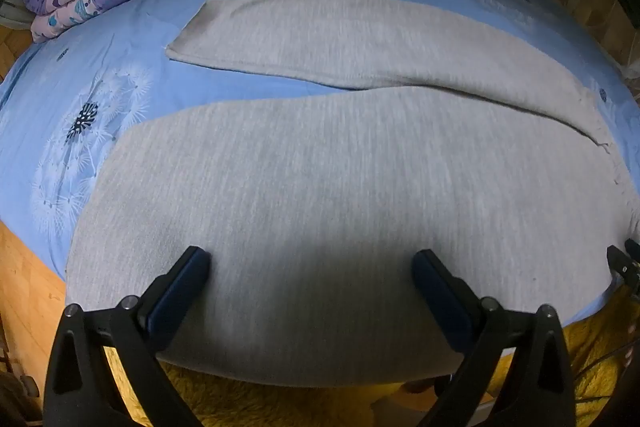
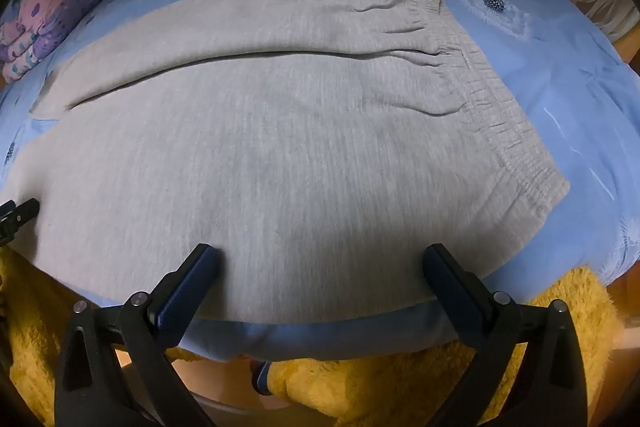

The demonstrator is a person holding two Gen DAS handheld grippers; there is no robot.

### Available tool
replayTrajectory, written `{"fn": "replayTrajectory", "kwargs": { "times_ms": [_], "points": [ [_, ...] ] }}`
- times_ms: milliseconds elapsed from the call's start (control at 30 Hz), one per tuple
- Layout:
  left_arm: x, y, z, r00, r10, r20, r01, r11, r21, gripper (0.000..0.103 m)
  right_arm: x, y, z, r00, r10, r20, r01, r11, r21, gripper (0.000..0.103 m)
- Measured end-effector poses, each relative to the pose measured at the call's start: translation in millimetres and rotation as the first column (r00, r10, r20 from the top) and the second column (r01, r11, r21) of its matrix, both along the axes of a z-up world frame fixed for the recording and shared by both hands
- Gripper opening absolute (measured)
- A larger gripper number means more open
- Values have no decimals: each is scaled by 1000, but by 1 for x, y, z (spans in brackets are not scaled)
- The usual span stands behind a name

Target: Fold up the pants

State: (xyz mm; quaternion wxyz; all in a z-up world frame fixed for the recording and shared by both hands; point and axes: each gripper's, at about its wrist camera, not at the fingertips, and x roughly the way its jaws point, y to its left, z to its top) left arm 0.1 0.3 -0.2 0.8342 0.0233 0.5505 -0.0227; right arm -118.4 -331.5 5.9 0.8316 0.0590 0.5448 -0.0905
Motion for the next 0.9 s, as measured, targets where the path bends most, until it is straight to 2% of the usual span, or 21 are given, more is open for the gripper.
{"fn": "replayTrajectory", "kwargs": {
  "times_ms": [300,900],
  "points": [
    [1,9,1,1000,-1,3,1,1000,4,103,1,1,1,1000,1,2,-1,1000,-2,103],
    [-3,-3,-1,1000,-4,5,4,999,35,103,1,1,1,1000,1,2,-1,1000,-2,103]
  ]
}}
